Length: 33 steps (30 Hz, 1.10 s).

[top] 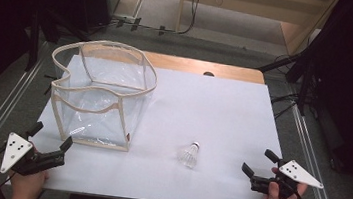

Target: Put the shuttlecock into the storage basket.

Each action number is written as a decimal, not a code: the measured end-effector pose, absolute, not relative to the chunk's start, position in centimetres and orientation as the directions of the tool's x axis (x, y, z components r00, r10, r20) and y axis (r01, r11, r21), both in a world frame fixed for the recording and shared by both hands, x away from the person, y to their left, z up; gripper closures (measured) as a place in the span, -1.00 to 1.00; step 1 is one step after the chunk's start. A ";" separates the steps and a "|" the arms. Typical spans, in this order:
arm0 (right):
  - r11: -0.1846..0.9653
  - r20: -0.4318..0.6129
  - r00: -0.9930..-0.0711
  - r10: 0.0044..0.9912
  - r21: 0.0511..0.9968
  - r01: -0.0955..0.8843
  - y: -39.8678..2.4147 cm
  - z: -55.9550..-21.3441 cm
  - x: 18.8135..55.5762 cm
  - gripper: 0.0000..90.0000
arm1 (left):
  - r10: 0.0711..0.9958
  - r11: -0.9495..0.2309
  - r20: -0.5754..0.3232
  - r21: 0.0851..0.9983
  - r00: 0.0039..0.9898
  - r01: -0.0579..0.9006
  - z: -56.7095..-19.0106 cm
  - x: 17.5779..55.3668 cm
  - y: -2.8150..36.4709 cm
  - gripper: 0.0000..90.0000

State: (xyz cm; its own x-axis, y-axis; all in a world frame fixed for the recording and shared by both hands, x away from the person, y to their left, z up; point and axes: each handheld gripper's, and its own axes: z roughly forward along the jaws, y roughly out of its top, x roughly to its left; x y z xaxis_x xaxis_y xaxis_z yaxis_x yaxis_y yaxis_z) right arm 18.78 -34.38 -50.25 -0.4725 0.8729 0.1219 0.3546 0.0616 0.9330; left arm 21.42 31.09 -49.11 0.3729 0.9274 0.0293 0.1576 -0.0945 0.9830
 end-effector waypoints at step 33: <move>0.499 -0.010 -0.741 0.671 0.745 0.442 -25.4 -47.8 21.1 0.94 | 0.930 -0.084 0.023 0.985 0.368 0.151 -49.2 21.2 31.1 -1.00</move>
